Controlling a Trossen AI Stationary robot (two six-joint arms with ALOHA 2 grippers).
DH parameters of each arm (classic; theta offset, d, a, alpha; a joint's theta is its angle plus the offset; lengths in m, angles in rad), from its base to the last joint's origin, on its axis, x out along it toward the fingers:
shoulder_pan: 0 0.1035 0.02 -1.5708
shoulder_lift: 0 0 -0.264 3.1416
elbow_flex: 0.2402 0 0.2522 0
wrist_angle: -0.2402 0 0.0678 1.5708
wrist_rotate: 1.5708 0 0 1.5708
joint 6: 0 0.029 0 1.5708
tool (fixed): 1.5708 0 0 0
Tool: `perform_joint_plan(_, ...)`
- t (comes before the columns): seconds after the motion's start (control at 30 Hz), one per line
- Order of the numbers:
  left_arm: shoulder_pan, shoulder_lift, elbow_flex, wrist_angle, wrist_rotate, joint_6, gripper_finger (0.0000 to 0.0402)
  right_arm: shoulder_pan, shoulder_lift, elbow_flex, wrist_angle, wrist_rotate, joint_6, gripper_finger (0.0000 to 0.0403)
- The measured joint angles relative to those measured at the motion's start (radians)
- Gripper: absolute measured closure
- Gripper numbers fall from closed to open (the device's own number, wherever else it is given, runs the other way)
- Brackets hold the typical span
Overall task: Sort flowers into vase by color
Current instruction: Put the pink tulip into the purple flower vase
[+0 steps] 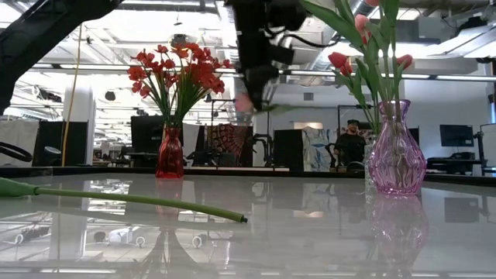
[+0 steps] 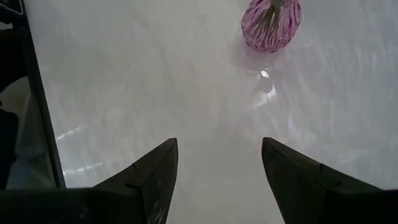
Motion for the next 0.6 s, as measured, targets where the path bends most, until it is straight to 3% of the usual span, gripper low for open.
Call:
perform_joint_plan(0.2,-0.026,-0.002,0.127,-0.303,0.046,-0.125,0.0397,-0.016,0.0,0.0,0.0,0.0,-0.033,0.0143)
perform_joint_plan(0.4,-0.084,-0.031,0.132,-0.29,0.41,-0.093,0.0397,-0.018,0.0,0.0,0.013,0.0,-0.089,0.0143)
perform_joint_plan(0.6,-0.153,-0.05,0.127,-0.291,0.556,-0.166,0.0397,-0.013,0.0,0.0,0.045,-0.018,-0.151,0.0143)
